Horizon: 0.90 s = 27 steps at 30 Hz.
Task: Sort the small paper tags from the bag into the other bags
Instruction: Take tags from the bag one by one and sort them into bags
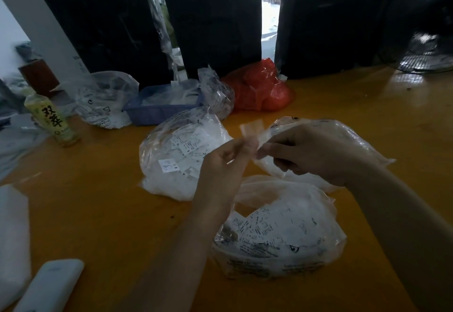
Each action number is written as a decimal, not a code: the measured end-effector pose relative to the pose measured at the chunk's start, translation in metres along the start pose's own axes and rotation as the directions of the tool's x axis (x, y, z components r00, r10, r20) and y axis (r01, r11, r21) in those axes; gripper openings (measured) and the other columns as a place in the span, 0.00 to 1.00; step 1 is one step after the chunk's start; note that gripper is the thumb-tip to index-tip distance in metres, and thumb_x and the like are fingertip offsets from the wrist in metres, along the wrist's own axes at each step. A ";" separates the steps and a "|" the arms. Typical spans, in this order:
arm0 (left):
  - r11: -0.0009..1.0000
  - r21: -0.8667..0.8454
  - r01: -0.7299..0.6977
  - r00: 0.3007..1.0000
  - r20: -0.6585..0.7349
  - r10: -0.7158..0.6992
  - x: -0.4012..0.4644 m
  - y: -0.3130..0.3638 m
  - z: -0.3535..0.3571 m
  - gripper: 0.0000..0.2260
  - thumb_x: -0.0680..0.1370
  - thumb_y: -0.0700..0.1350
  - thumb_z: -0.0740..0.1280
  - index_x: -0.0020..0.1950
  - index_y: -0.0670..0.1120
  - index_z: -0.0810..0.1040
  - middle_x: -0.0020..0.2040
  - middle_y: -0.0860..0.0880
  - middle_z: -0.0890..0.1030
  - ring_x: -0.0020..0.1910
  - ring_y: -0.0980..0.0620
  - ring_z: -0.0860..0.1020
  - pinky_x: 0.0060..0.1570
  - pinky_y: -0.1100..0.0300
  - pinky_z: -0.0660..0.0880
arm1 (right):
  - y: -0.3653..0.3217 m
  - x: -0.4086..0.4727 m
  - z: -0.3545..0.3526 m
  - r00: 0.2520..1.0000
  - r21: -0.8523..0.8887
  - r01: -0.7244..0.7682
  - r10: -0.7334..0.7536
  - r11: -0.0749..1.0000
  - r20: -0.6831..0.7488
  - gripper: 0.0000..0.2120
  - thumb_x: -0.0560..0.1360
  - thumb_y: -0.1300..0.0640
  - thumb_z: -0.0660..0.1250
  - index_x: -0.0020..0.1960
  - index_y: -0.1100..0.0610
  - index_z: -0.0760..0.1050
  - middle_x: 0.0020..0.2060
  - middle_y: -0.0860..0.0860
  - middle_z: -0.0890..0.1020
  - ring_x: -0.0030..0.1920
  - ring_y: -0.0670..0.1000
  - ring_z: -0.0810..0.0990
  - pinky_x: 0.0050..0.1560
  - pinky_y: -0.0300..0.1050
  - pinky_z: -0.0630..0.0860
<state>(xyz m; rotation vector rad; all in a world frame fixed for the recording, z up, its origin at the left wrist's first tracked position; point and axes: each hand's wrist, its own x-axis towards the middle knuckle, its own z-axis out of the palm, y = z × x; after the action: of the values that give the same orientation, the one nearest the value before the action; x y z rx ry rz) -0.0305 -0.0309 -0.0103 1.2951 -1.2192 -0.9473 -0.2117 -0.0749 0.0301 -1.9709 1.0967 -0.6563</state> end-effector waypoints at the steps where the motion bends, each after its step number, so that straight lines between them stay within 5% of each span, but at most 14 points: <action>1: 0.999 -0.040 -0.001 1.000 -0.030 0.000 0.000 0.002 -0.001 0.09 0.79 0.60 0.70 0.54 0.60 0.87 0.52 0.63 0.86 0.53 0.69 0.81 0.50 0.64 0.73 | 0.001 0.001 0.002 1.000 -0.035 0.016 -0.015 0.999 0.014 0.12 0.81 0.48 0.66 0.45 0.47 0.86 0.29 0.46 0.81 0.25 0.41 0.71 0.28 0.31 0.69; 6: 0.950 -0.298 0.095 0.992 -0.052 -0.115 0.002 0.011 -0.006 0.13 0.84 0.48 0.66 0.43 0.54 0.87 0.52 0.53 0.88 0.51 0.57 0.85 0.41 0.60 0.78 | 0.011 0.008 0.003 0.997 -0.448 0.035 -0.004 0.894 0.072 0.14 0.79 0.43 0.68 0.38 0.48 0.81 0.30 0.45 0.81 0.28 0.38 0.76 0.31 0.28 0.71; 10: 0.834 -0.519 0.188 0.977 0.008 -0.215 0.004 0.010 -0.008 0.09 0.82 0.42 0.70 0.44 0.46 0.88 0.49 0.44 0.88 0.48 0.51 0.87 0.34 0.67 0.79 | 0.019 0.006 0.032 0.913 -0.671 0.107 0.195 0.734 0.359 0.10 0.76 0.44 0.73 0.54 0.47 0.81 0.41 0.41 0.79 0.43 0.43 0.81 0.48 0.38 0.78; 13: 0.757 -0.617 0.215 0.971 0.051 -0.234 0.004 0.009 -0.006 0.09 0.79 0.37 0.71 0.57 0.36 0.82 0.50 0.38 0.87 0.49 0.46 0.88 0.37 0.66 0.81 | 0.024 0.004 0.058 0.877 -0.705 0.168 0.222 0.689 0.426 0.20 0.73 0.44 0.75 0.62 0.49 0.77 0.48 0.44 0.78 0.47 0.47 0.76 0.43 0.39 0.71; 16: 0.734 -0.634 0.245 0.965 0.086 -0.248 0.007 0.007 -0.006 0.08 0.81 0.39 0.70 0.59 0.39 0.81 0.51 0.38 0.87 0.49 0.43 0.88 0.36 0.63 0.82 | 0.025 0.003 0.065 0.858 -0.717 0.201 0.234 0.667 0.458 0.22 0.74 0.46 0.75 0.64 0.52 0.76 0.44 0.42 0.71 0.40 0.43 0.69 0.35 0.36 0.60; 22: 0.700 -0.663 0.263 0.959 0.098 -0.268 0.007 0.004 -0.005 0.07 0.80 0.36 0.69 0.57 0.35 0.82 0.51 0.38 0.87 0.49 0.44 0.88 0.37 0.65 0.82 | 0.020 0.011 0.050 0.907 -0.721 0.163 0.185 0.673 0.378 0.09 0.80 0.48 0.69 0.54 0.52 0.81 0.47 0.47 0.82 0.47 0.48 0.78 0.47 0.41 0.73; 27: 0.661 -0.714 0.232 0.963 0.075 -0.258 0.010 0.003 -0.008 0.09 0.77 0.32 0.70 0.57 0.35 0.79 0.48 0.36 0.87 0.49 0.43 0.88 0.44 0.63 0.84 | 0.018 0.013 0.024 0.931 -0.628 0.139 0.116 0.766 0.347 0.11 0.81 0.47 0.67 0.55 0.53 0.82 0.49 0.47 0.84 0.48 0.46 0.82 0.56 0.47 0.79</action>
<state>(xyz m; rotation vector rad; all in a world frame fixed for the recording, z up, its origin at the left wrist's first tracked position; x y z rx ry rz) -0.0211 -0.0387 -0.0055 0.8232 -0.5210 -1.4163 -0.1961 -0.0827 0.0024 -2.5460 1.1599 0.1467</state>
